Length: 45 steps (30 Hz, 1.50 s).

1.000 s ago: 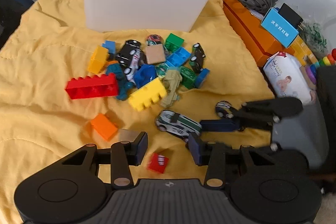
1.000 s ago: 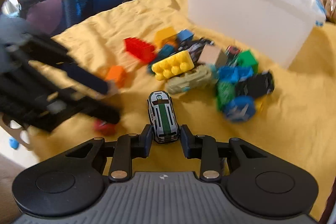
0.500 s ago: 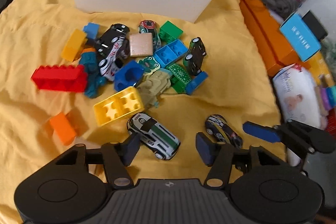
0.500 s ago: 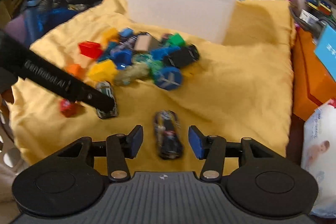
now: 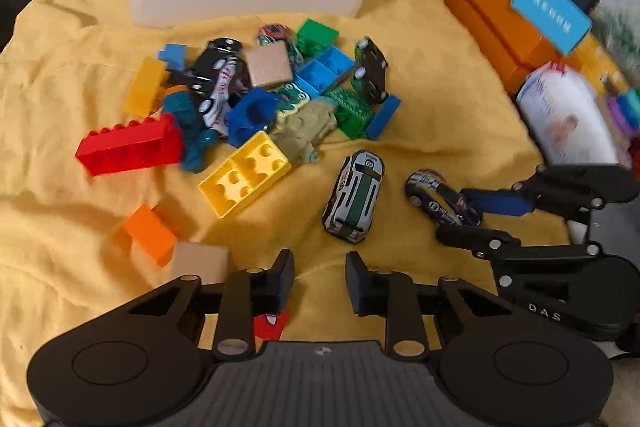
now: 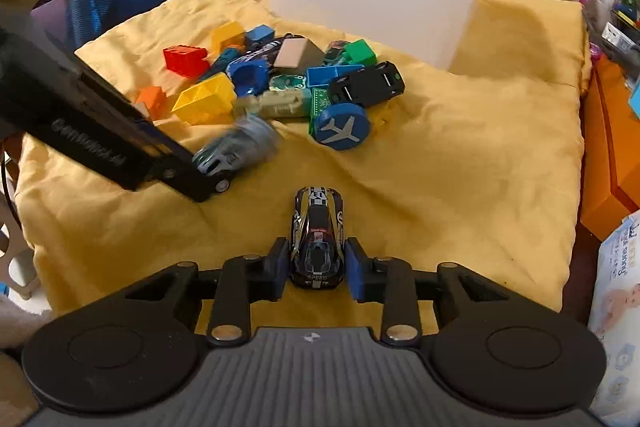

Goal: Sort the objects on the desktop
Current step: 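Grasp the white-green toy car with the left gripper while the right gripper holds the black car, then carry both cars over the clear bin and open both grippers to drop them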

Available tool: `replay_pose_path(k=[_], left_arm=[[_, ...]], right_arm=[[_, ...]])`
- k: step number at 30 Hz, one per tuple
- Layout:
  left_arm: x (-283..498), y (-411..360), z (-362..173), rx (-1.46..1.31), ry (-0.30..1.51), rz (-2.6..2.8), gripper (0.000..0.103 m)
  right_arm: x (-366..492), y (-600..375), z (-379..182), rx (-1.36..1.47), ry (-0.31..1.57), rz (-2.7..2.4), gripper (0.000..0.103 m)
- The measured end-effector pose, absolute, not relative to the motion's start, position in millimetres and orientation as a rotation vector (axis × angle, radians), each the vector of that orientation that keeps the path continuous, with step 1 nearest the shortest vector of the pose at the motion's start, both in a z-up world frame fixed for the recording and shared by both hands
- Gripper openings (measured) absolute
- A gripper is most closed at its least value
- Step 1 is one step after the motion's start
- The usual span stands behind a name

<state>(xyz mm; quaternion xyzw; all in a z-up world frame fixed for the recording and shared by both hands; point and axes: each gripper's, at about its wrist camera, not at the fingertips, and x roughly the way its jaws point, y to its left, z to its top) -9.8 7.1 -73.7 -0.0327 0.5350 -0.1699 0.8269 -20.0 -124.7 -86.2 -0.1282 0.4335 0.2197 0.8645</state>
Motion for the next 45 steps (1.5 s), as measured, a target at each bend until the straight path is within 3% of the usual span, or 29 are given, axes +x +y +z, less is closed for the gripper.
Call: replay_pose_path(k=[4, 10, 15, 19, 21, 22, 35, 45], left_arm=[[-8, 3, -70, -0.075, 1.085, -0.355, 0.047], [-3, -24, -61, 0.038, 1.012, -0.393, 0.063], [11, -39, -74, 0.084, 1.039, -0.436, 0.059], [11, -44, -81, 0.152, 1.013, -0.434, 0.033], [12, -36, -76, 0.097, 1.015, -0.453, 0.033], [13, -33, -70, 0.078, 1.012, -0.455, 0.033], [80, 16, 48, -0.015, 0.736, -0.386, 0.033], [172, 27, 80, 0.062, 0.637, -0.267, 0.033]], right_arm=[[-18, -127, -83, -0.241, 0.908, 0.457, 0.033], [-13, -127, -83, -0.256, 0.895, 0.431, 0.040], [-9, -131, -88, -0.222, 0.909, 0.432, 0.040], [-8, -134, -91, -0.195, 0.909, 0.434, 0.041], [-8, -134, -91, -0.204, 0.909, 0.440, 0.039], [-7, -133, -90, -0.205, 0.909, 0.447, 0.033], [31, -125, -5, -0.258, 0.678, 0.417, 0.033], [123, -116, 59, -0.160, 0.521, 0.360, 0.033]])
